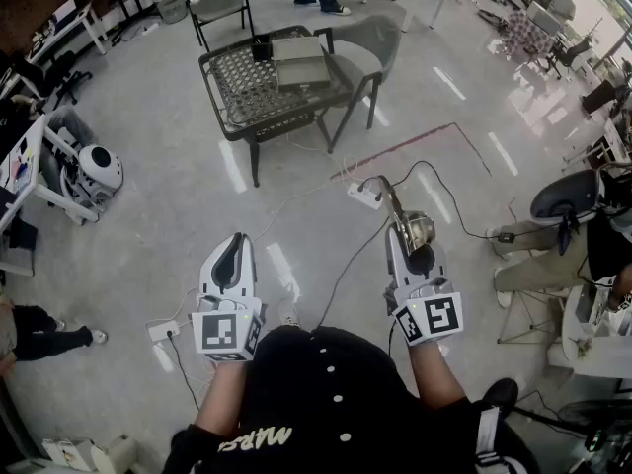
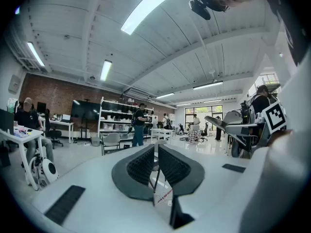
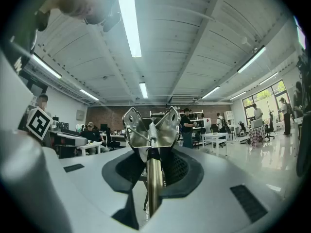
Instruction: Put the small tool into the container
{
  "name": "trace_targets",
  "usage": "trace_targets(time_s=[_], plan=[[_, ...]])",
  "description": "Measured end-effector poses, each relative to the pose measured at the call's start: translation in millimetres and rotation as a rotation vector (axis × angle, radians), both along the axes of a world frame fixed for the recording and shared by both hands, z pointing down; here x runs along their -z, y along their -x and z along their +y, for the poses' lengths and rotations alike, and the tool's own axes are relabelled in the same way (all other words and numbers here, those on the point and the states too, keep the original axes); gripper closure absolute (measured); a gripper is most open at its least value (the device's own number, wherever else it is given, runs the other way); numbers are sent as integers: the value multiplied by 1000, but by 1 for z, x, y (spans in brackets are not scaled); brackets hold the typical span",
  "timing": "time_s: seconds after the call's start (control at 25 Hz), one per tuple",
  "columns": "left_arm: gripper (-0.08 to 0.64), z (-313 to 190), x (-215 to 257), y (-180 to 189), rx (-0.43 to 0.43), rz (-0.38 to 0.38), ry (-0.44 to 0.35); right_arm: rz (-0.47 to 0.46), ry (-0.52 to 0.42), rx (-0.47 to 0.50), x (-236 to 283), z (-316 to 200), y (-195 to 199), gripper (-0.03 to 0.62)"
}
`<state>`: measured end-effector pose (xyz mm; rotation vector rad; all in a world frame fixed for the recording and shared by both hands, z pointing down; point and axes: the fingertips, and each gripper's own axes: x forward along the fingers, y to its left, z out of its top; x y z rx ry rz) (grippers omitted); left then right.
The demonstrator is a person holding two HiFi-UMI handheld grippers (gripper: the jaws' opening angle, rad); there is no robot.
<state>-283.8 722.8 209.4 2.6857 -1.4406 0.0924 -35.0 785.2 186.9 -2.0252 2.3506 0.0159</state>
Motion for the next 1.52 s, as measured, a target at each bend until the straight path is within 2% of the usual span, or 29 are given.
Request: trace_targets(time_s=[0.8,1.16,1.52], plan=[[515,-64,5,41,-74,10,-26,5,-11,-46,-5,-61,44,488],[515,-108,-9,29,-71,5,-12,-24,-16,-62,-10,-110,27,488],[518,-198,-10,7,-29,1,-18,-16,-12,-55,-11,-202,-9,488]])
